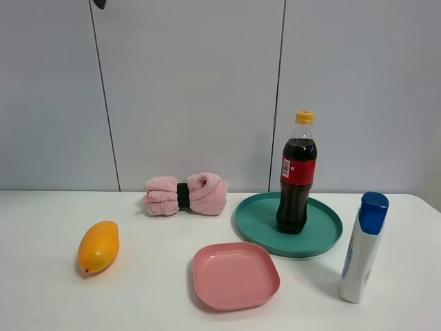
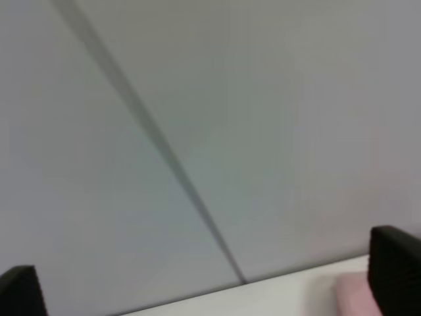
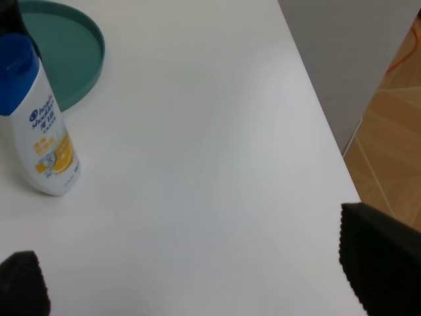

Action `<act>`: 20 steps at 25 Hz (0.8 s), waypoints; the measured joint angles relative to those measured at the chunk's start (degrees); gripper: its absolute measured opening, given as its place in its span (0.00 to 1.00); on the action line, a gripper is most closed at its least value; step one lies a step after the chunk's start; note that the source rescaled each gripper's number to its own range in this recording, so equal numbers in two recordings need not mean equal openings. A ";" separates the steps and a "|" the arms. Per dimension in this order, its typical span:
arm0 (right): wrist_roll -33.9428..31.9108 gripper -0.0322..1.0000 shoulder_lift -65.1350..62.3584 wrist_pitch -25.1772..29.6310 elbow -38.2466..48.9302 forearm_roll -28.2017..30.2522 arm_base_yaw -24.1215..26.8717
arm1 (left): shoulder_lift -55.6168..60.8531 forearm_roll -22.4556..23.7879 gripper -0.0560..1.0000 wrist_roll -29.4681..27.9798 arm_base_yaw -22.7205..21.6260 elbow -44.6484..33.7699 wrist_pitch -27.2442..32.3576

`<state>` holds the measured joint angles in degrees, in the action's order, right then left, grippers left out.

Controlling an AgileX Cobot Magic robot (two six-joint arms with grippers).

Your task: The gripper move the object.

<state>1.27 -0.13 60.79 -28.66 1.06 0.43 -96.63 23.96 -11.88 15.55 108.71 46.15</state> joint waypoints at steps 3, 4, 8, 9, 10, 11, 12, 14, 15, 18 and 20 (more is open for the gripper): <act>0.00 1.00 0.00 0.00 0.00 0.00 0.00 | 0.89 0.00 1.00 0.14 -5.87 0.00 2.53; 0.00 1.00 0.00 0.00 0.00 0.00 0.00 | 1.11 0.00 1.00 0.14 -7.31 0.00 3.68; 0.00 1.00 0.00 0.00 0.00 0.00 0.00 | 1.49 -0.19 1.00 0.14 -12.35 0.00 7.94; 0.00 1.00 0.00 0.00 0.00 0.00 0.00 | 1.49 -0.65 1.00 0.24 -13.45 0.00 8.84; 0.00 1.00 0.00 0.00 0.00 0.00 0.00 | 1.54 -1.38 1.00 0.72 -14.54 0.00 9.86; 0.00 1.00 0.00 0.00 0.00 0.00 0.00 | 1.54 -2.09 1.00 1.50 -15.47 0.00 10.52; 0.00 1.00 0.00 0.00 0.00 0.00 0.00 | 1.60 -3.08 1.00 2.42 -16.54 0.00 11.09; 0.00 1.00 0.00 0.00 0.00 0.00 0.00 | 1.83 -5.37 1.00 4.56 -18.41 0.00 11.57; 0.00 1.00 0.00 0.00 0.00 0.00 0.00 | 2.29 -6.15 1.00 5.34 -19.04 -0.50 11.34; 0.00 1.00 0.00 0.00 0.00 0.00 0.00 | 5.66 -8.16 1.00 6.37 -20.43 -5.85 8.60; 0.00 1.00 0.00 0.00 0.00 0.00 0.00 | 8.93 -8.86 1.00 6.57 -21.21 -11.94 4.92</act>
<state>1.27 -0.13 60.79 -28.66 1.06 0.43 -87.69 15.10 -5.31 -5.66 96.77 51.07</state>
